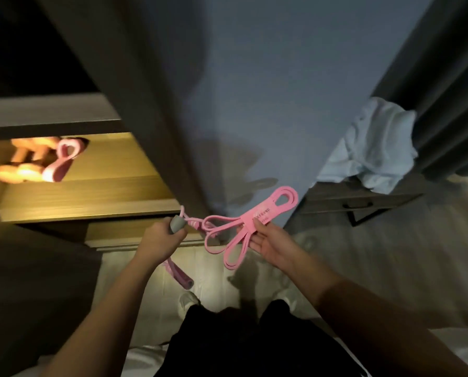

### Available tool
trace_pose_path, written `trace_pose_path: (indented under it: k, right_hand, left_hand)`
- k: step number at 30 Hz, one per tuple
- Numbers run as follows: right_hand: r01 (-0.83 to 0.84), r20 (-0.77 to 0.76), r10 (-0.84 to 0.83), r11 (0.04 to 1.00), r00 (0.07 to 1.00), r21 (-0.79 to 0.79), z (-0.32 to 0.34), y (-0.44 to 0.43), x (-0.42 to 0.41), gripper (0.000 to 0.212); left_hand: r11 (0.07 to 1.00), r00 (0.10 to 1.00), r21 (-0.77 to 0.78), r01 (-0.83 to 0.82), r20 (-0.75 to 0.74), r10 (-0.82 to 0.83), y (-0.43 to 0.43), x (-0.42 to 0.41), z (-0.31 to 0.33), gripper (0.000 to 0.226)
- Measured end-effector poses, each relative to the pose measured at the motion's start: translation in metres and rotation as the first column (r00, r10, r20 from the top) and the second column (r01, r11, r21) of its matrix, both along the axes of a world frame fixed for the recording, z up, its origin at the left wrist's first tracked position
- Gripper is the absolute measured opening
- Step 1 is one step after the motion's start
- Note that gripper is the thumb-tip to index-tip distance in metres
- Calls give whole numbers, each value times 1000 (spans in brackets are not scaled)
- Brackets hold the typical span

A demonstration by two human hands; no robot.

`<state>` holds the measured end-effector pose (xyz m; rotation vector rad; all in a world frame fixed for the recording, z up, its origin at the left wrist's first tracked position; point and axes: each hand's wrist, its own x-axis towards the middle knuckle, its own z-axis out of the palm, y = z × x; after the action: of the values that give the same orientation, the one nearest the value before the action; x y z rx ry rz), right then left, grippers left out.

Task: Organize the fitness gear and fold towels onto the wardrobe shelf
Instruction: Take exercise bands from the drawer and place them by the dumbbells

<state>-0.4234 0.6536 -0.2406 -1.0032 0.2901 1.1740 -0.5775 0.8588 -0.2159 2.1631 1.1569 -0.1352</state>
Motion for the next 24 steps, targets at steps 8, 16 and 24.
trace_pose_path:
  k: [8, 16, 24]
  right_hand:
    - [-20, -2, 20, 999, 1000, 32, 9, 138, -96, 25]
    - [-21, -138, 21, 1000, 990, 0, 13, 223, -141, 18]
    - [-23, -160, 21, 1000, 987, -11, -4, 297, -170, 13]
  left_hand:
    - [995, 995, 2, -98, 8, 98, 114, -118, 25, 23]
    - [977, 977, -5, -212, -20, 212, 178, -172, 29, 23]
    - [960, 960, -18, -278, -40, 277, 228, -210, 7, 24]
